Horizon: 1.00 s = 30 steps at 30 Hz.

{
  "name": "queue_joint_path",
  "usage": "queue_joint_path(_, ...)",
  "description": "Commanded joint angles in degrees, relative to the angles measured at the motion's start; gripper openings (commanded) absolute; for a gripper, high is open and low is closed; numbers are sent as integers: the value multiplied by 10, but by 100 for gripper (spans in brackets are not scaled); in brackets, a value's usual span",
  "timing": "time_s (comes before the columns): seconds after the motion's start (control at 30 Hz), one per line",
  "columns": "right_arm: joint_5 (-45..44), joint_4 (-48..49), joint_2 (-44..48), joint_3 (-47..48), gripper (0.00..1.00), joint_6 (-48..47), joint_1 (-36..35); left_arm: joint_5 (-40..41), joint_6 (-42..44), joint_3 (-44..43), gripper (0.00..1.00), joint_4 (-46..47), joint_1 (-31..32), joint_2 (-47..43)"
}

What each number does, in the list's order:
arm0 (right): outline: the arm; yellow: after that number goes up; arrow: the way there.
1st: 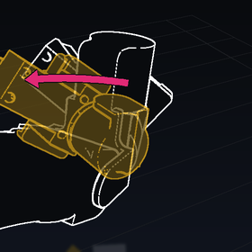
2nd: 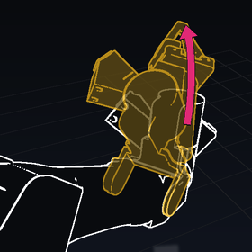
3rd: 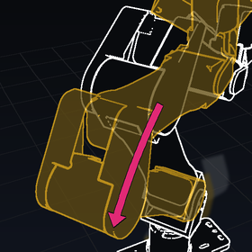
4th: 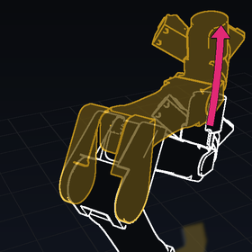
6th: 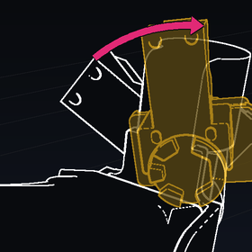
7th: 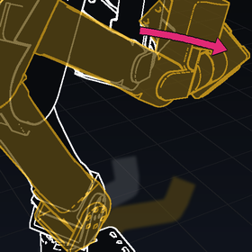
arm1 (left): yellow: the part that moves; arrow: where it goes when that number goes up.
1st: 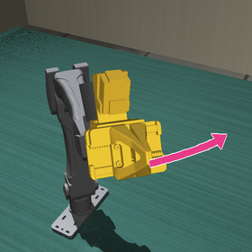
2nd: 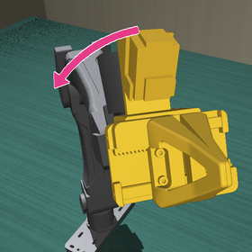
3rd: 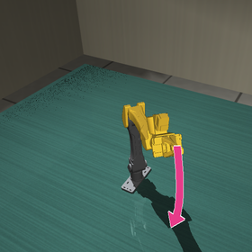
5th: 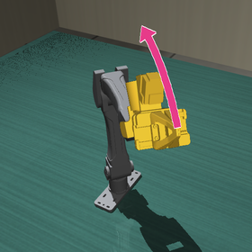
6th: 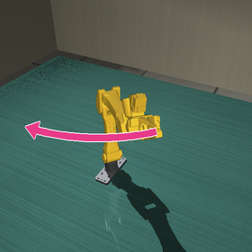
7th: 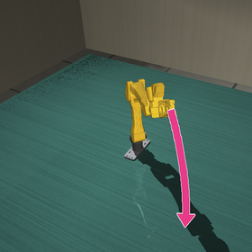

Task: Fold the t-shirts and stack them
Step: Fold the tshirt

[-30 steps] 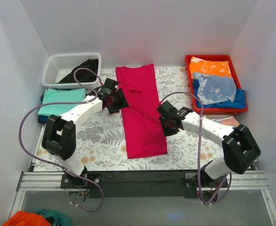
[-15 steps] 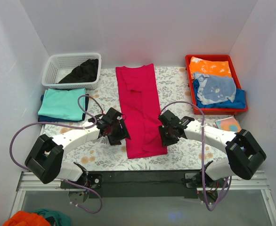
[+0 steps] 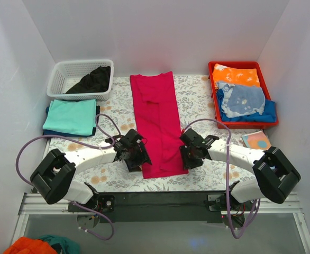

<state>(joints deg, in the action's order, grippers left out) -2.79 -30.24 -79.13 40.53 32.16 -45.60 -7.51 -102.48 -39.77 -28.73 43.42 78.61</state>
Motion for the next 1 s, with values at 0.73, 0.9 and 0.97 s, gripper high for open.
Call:
queue_joint_path(0.73, 23, 13, 20, -92, 1, 43, -4, 88, -131, 16, 0, -91, 73, 44)
queue_joint_path(0.9, 39, -26, 58, -99, 1, 55, -5, 94, -139, 22, 0, -116, 74, 8)
queue_joint_path(0.97, 46, -49, 87, -99, 1, 60, -5, 103, -145, 24, 0, -147, 74, -27)
